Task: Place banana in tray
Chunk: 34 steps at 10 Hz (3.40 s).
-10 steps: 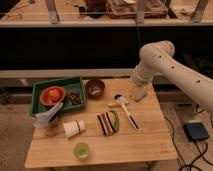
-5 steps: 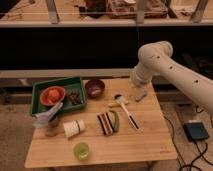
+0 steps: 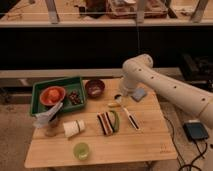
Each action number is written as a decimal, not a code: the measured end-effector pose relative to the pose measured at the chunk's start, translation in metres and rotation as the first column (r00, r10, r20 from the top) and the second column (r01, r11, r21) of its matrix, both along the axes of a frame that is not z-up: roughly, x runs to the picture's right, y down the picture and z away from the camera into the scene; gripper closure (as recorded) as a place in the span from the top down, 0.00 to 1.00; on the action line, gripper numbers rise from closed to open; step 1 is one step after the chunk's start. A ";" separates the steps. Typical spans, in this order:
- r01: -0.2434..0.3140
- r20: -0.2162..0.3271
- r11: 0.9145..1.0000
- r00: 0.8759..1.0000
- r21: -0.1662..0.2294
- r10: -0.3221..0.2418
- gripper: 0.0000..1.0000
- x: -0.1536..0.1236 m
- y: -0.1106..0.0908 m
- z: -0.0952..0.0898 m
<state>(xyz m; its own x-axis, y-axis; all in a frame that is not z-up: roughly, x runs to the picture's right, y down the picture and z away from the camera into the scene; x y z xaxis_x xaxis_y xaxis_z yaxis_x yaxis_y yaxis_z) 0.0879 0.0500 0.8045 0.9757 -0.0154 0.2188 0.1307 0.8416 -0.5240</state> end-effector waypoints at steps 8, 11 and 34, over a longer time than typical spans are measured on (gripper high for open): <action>0.032 0.069 0.999 0.997 -0.023 -0.030 0.65 -0.025 0.005 0.079; 0.062 0.074 0.998 0.995 -0.022 -0.061 0.65 -0.038 0.013 0.094; 0.050 0.273 0.999 0.961 0.011 -0.052 0.00 -0.045 -0.041 -0.002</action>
